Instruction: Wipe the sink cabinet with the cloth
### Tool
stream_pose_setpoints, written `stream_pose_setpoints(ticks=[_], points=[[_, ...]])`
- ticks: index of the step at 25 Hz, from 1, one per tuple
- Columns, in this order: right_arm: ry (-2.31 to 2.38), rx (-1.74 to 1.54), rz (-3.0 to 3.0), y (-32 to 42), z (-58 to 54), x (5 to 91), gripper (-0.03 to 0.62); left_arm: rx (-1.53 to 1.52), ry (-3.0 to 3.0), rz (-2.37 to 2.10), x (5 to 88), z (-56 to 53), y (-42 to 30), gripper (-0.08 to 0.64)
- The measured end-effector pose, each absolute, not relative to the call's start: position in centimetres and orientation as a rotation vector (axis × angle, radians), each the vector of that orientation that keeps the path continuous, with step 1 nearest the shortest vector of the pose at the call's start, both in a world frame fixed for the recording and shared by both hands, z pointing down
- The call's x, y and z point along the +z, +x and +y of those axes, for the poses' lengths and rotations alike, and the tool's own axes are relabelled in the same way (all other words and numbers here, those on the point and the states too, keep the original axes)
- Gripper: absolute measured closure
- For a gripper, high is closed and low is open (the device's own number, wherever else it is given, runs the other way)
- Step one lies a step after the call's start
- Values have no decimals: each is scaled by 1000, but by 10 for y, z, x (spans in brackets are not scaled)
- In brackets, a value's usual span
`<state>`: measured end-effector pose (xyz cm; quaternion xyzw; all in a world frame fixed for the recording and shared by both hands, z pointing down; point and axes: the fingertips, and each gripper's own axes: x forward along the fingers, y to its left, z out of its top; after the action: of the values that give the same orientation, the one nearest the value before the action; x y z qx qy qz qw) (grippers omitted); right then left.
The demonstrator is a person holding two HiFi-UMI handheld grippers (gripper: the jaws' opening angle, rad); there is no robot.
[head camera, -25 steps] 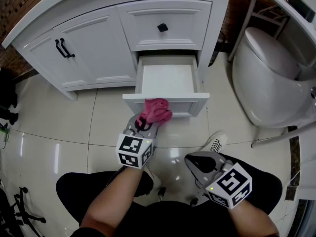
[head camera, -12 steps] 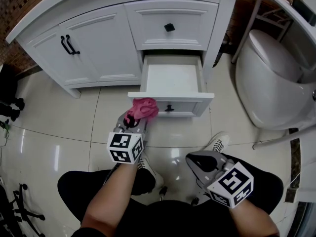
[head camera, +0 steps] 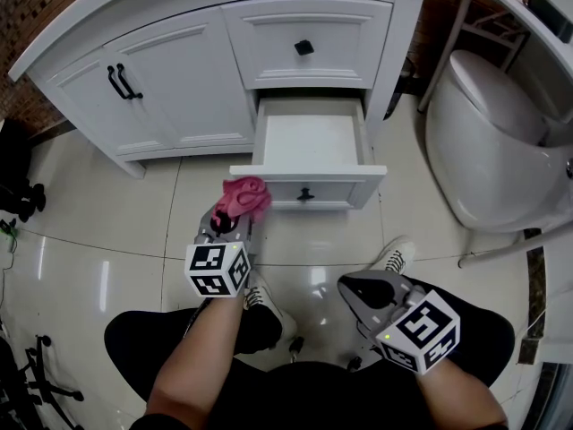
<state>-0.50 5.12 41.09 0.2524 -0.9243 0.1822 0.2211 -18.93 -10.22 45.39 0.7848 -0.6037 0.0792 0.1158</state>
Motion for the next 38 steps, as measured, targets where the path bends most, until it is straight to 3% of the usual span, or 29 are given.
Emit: stream_pose_setpoints(ticks=[7,23,29,38], points=[[698,508,-2560,-5,51,411,584,241,2386,-1698,453,-91,-155,469],[755,569,-2568,17,47,414,584,387,2555,-1119,541,-88,53,469],[761,582,-2577,24,47,414,584,399,2556,-1082,553,-91,75,469],[758,576,-2588,21,46,411,584,371,2471,-1188,558,-99,37,469]])
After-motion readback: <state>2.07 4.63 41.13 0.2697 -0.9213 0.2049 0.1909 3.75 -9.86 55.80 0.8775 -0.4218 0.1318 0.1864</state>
